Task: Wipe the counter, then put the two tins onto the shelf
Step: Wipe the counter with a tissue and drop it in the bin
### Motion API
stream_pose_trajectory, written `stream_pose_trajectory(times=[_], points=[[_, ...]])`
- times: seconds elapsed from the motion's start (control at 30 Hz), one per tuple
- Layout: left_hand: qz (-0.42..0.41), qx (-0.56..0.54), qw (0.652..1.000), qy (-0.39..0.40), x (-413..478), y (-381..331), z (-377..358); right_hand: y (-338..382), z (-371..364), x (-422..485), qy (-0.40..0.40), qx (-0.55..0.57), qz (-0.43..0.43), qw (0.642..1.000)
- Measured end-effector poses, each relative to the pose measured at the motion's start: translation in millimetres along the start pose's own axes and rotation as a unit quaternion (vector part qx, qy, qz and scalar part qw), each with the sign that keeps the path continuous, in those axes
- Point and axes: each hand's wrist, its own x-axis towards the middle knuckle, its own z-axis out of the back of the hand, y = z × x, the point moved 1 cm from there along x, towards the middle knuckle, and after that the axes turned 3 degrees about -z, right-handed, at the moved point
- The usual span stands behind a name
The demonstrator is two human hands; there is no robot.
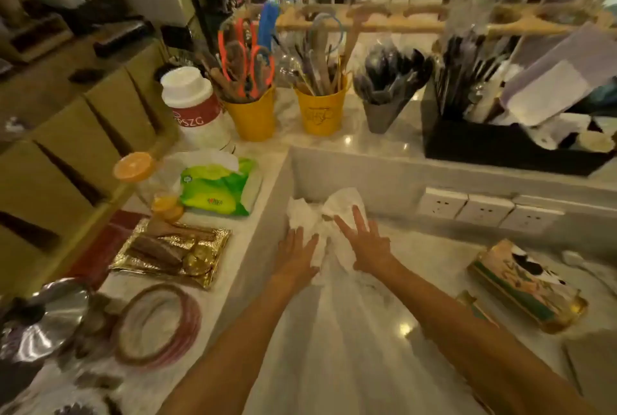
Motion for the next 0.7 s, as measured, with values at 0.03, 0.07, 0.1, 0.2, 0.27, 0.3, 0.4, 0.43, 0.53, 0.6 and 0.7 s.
stream_pose_trajectory(times=[0.03, 0.07, 0.1, 0.2, 0.27, 0.3, 0.4, 0.43, 0.53, 0.6, 0.7], points=[[-0.006, 0.003, 1.0, 0.011, 10.6, -0.9, 0.1, 0.2, -1.5, 14.7, 0.019, -0.008, 0.017, 1.0], [-0.003, 0.0, 1.0, 0.017, 21.3, -1.5, 3.4, -0.5, -0.2, 25.9, 0.022, -0.012, 0.022, 0.999], [0.0, 0.012, 1.0, 0.015, 32.3, -0.4, 5.4, -3.6, -5.5, 42.1, 0.029, -0.036, 0.031, 0.998], [-0.004, 0.053, 0.998, 0.026, 59.4, 2.6, 2.2, -12.8, -18.5, 66.8, 0.07, -0.033, 0.046, 0.996], [0.002, 0.058, 0.996, 0.074, 68.2, 6.3, -7.9, -23.9, -29.0, 69.8, 0.067, -0.065, 0.051, 0.994], [0.005, 0.038, 0.995, 0.091, 70.4, 9.1, -13.0, -28.8, -36.1, 71.4, 0.066, -0.073, 0.047, 0.994], [0.013, -0.015, 0.997, 0.074, 60.7, 10.6, -25.1, -33.8, -48.3, 65.3, 0.072, 0.027, 0.008, 0.997], [0.006, -0.027, 0.999, 0.047, 54.5, 8.2, -30.3, -34.2, -52.7, 60.2, 0.067, 0.099, -0.013, 0.993], [0.032, -0.237, 0.971, 0.001, 11.6, -12.4, -42.6, -27.3, -53.7, 18.9, 0.035, 0.355, -0.106, 0.928], [0.055, -0.436, 0.898, -0.006, -39.2, -29.9, -48.8, -16.3, -54.8, -32.3, -0.003, 0.522, -0.153, 0.839], [0.044, -0.582, 0.812, -0.008, -123.2, -49.3, -71.1, 1.0, -77.1, -121.1, -0.019, 0.673, -0.198, 0.713]])
